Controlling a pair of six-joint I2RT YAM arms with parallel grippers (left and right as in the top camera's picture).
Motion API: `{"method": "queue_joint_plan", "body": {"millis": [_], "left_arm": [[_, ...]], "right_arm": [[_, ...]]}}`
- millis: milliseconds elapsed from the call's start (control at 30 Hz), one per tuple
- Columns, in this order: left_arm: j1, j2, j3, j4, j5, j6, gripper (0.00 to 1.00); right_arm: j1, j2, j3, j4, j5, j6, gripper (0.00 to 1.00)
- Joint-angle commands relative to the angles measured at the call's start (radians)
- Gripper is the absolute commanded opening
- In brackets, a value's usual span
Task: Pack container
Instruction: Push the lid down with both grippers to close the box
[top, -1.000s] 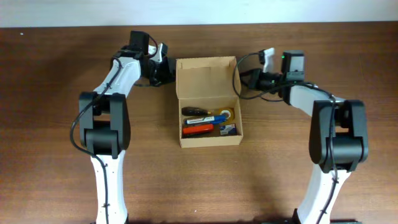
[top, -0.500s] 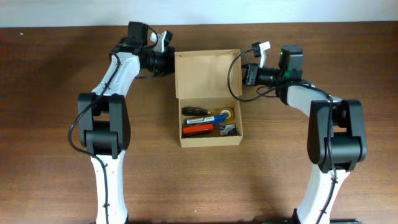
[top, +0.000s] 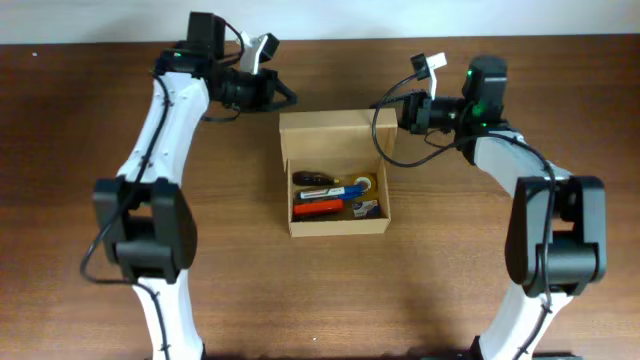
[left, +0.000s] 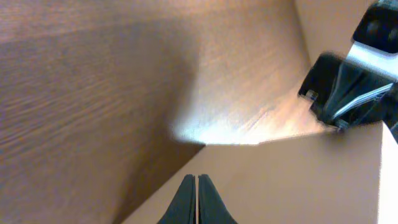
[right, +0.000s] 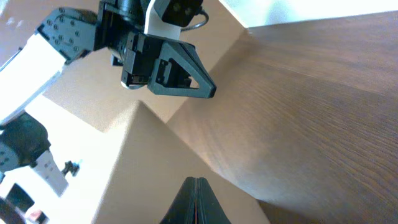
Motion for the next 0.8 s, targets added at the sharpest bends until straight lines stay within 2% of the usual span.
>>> {"method": "queue_joint_plan", "body": {"millis": [0, 233, 533, 633, 767], "left_arm": [[-0.011, -0.065, 0.014, -0.068, -0.080, 0.160, 0.02], [-0.072, -0.081, 0.014, -0.268, -0.237, 0.241, 0.02], [-0.157, -0.081, 0.014, -0.400, -0.401, 0.268, 0.02], [-0.168, -0.081, 0.014, -0.415, -0.451, 0.268, 0.02], [-0.169, -0.086, 0.014, -0.404, -0.456, 0.268, 0.02]], "right_arm": [[0.001, -0.054, 0.024, -0.001, -0.110, 0.004, 0.03], [0.001, -0.060, 0.023, -0.120, -0.136, 0.035, 0.04], [0.001, -0.060, 0.023, -0.386, -0.117, 0.026, 0.04], [0.000, -0.060, 0.023, -0.427, -0.110, 0.026, 0.03], [-0.001, -0.081, 0.024, -0.395, 0.066, 0.014, 0.03]]}}
